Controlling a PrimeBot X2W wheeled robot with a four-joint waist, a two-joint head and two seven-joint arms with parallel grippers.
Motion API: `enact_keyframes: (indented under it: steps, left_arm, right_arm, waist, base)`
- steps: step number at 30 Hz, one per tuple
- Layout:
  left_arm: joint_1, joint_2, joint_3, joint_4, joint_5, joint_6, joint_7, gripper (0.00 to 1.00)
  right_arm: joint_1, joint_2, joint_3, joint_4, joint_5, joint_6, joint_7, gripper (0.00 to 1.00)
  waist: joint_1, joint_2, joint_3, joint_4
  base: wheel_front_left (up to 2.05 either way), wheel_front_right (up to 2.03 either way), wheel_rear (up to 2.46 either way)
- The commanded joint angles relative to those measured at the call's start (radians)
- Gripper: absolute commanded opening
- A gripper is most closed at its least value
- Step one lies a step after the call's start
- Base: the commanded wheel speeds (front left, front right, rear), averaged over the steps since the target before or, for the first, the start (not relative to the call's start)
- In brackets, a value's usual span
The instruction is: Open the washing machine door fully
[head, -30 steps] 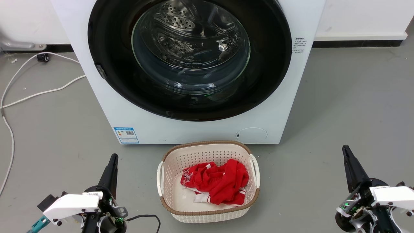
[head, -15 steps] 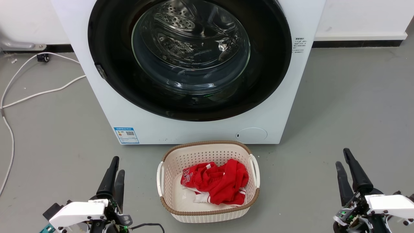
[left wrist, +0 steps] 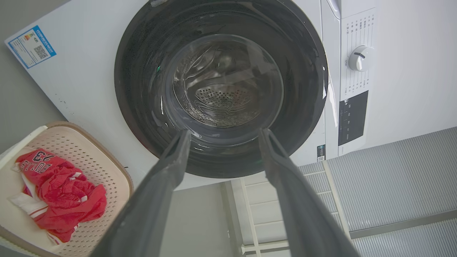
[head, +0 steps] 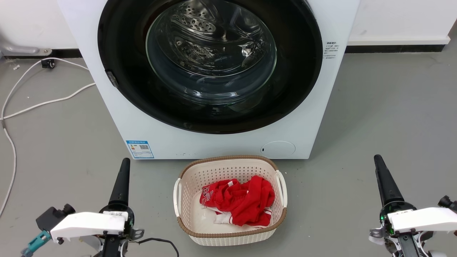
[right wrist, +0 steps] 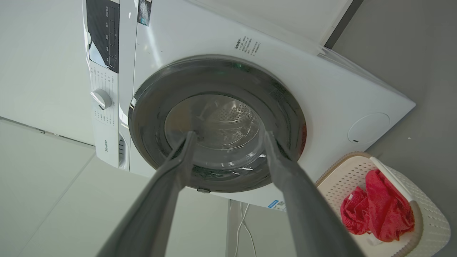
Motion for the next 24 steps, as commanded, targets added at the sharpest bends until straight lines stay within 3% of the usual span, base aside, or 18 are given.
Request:
enact_keyframes:
  steps: [1, 24]
  left_arm:
    - [-0.021, 0.003, -0.004, -0.033, 0.046, -0.002, -0.011, 1.00]
    - [0.009, 0.004, -0.033, -0.123, 0.527, -0.002, -0.095, 1.00]
  right_arm:
    - [-0.006, -0.001, 0.004, -0.030, -0.053, 0.000, -0.010, 1.00]
    - [0.037, 0.002, 0.020, -0.118, -0.518, 0.000, -0.077, 1.00]
  waist:
    - [0.0000, 0.0000, 0.000, 0.000]
    - [0.0000, 0.0000, -0.005, 0.004]
  base:
    - [0.00, 0.00, 0.00]
    - [0.00, 0.00, 0.00]
